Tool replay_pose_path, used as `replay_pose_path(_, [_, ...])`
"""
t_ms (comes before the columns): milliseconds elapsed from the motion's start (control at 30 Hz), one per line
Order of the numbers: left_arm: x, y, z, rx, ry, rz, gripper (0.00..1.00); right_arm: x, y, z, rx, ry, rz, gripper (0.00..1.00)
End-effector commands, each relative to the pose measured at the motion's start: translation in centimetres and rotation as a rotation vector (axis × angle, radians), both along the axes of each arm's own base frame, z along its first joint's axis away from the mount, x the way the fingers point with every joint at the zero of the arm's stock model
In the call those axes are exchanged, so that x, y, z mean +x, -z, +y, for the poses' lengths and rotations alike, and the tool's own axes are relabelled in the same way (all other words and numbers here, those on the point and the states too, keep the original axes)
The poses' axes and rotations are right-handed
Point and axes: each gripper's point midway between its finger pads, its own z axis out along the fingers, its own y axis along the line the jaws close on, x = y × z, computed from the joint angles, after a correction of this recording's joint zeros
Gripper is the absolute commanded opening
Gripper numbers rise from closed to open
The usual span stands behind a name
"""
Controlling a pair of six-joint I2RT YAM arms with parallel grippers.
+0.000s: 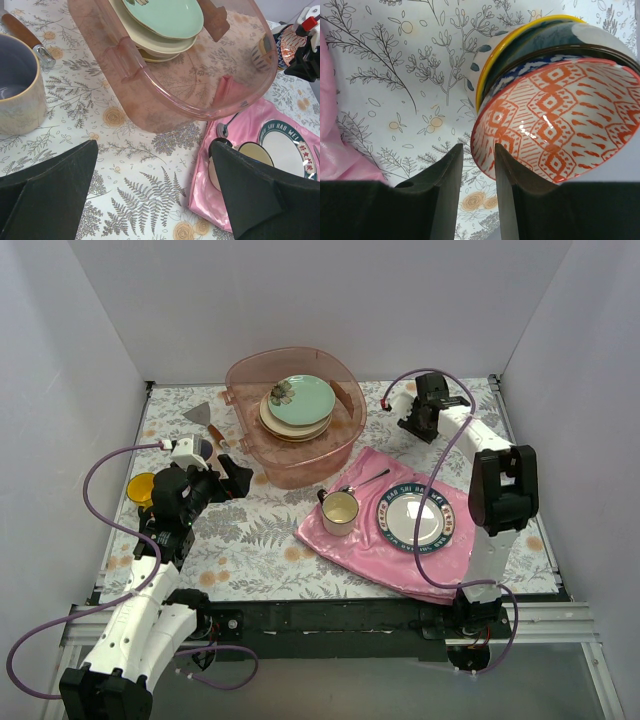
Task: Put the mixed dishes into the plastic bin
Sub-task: Pick up the bowl from the center of the board.
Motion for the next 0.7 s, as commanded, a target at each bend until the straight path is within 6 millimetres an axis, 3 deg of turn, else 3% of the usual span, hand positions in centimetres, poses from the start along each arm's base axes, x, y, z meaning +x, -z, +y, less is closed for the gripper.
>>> replay_pose_path(0, [0.1,-0.6,0.4,0.010,-0.014,-0.020,0.98,1.5,-0.4,0.5,-0.007,-0.014,-0.042,0.40])
replay_pose_path(200, [0.1,-0.5,0.4,0.013,-0.018,-0.018,0.98,1.6,0.3,0.6,-0.017,-0.022,-0.035,0.38])
replay_pose_path(467, [0.2,-0.5,0.4,0.011,-0.015,-0.017,0.98,1.4,-0.4,0.3,-0.030,-0.037,-0.061,0.10])
replay_pose_path(667, [0.2,-0.5,0.4,0.009,-0.016,-0.015,0.98,1.4,-2.6,0.1,-0.047,-0.056,-0.114,0.01])
